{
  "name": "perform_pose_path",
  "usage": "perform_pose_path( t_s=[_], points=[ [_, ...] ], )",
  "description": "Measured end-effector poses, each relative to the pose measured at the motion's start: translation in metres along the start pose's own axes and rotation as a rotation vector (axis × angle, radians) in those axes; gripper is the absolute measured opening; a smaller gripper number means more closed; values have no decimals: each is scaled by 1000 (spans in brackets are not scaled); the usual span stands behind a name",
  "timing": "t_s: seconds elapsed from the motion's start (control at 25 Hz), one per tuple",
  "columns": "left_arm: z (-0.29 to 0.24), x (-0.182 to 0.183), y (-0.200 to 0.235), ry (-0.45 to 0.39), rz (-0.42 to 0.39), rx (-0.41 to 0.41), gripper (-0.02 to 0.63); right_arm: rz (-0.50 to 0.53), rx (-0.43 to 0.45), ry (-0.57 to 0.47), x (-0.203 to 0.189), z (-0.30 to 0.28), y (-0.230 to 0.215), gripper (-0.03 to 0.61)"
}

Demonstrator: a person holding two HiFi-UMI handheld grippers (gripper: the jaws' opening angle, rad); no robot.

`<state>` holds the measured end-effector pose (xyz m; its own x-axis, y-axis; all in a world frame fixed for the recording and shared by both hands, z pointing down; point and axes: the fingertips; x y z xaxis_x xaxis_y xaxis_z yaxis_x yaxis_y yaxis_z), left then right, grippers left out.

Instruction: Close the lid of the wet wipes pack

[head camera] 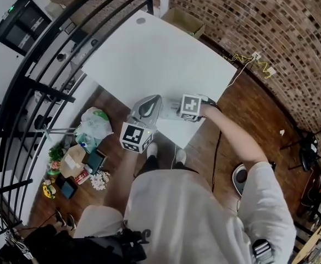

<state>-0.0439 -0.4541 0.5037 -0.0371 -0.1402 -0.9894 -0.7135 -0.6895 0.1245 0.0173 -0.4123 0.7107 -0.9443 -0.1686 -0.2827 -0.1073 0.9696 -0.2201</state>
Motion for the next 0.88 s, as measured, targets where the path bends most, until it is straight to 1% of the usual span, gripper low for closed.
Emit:
perform_pose_path(
  t_s=[0.16,0.24,0.56,0.76,0.88],
  points=[
    [6,2,4,-5,-1,16,15,-44,68,33,-1,-10,-1,-11],
    [9,3,6,-4,-1,25,15,-52,82,43,-2,-13,-2,-11],
    [19,-2,6,7,7,27,15,-83,45,39,-6,-28,-9,-11],
    [21,-10,7,19,20,24,15,-131,60,9,-7,-34,-12,-11],
    [18,-13,7,25,25,19,15,-138,66,8,-6,-35,-12,-11]
  ],
)
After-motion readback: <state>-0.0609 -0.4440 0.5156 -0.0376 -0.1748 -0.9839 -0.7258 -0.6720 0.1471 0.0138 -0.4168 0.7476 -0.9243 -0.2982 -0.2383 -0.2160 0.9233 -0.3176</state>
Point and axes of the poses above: the fingertips, and each gripper's own axes: z backward along the fingers, y to its left, x out of its top, and after that the axes turned 2 degrees about -x, right-handed
